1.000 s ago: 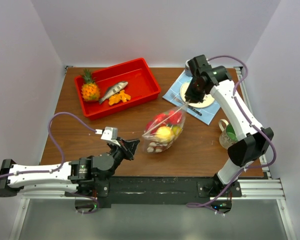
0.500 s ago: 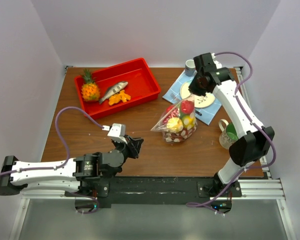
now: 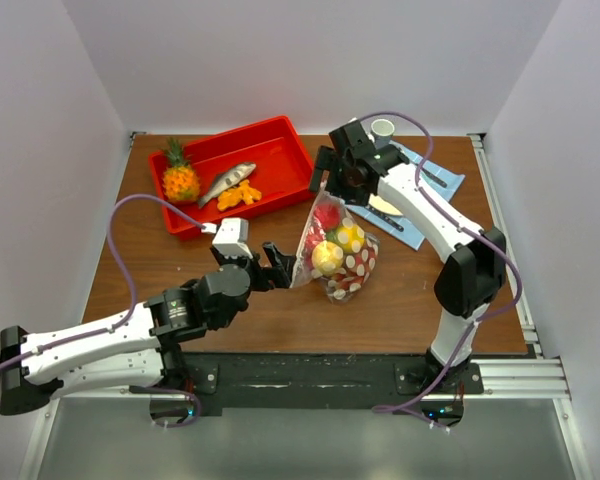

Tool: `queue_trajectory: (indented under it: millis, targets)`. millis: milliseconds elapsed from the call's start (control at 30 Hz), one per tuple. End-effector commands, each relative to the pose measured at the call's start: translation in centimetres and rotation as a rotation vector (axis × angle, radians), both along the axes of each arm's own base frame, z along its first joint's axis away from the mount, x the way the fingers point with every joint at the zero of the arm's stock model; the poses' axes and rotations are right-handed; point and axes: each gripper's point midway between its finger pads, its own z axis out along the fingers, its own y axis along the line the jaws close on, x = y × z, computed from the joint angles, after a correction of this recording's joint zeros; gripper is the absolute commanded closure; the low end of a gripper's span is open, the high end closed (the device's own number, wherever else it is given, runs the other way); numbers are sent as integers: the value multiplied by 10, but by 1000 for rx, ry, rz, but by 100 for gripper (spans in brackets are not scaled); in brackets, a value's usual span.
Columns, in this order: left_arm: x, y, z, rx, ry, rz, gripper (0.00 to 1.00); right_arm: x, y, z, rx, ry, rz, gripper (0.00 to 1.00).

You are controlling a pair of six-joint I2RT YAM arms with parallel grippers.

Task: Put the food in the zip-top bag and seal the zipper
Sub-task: Place the zipper food storage bag at the center of the board, then reset both arms

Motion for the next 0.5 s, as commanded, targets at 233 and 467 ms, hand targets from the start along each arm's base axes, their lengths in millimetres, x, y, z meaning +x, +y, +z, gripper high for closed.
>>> queue_trajectory:
  millis: [233,467]
  targets:
    - [-2,-23,10,109,42,-161,0,-66,-57,108,65,-328,38,1]
    - [-4,-25,-22,187,122,-166,0,-126,-103,78,38,-376,17,1]
